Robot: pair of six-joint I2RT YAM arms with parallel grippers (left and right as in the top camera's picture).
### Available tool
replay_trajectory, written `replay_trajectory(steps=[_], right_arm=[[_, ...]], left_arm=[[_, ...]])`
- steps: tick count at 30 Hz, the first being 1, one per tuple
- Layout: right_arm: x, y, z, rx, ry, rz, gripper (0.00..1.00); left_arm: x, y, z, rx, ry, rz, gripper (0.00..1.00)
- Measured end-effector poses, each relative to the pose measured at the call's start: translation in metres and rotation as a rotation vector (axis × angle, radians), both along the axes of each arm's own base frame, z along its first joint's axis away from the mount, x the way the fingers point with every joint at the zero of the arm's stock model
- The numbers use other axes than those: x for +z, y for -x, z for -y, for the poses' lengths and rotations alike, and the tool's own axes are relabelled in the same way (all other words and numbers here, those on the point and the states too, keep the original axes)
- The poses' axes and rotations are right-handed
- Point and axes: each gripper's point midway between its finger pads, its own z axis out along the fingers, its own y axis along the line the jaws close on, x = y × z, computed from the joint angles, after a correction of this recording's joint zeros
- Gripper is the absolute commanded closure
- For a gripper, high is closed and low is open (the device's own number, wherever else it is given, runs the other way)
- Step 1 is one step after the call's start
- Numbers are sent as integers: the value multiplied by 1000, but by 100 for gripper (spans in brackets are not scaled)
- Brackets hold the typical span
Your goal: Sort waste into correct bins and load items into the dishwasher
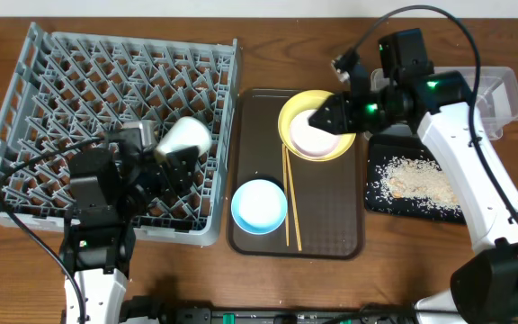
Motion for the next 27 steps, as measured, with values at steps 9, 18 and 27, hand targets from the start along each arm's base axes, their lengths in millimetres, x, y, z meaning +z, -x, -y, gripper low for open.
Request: replay_trajectory(steps=[9, 18, 27], right_arm=[[-20, -3, 64, -108, 236, -5, 65], [-10, -4, 74, -132, 256, 33, 64], [-11, -3, 75, -130, 263, 29, 64]], left_arm=[[5, 15, -83, 367, -209, -167, 56], [-40, 41, -97, 416, -273, -433, 56], [-99, 25, -105, 395, -294, -640, 24]])
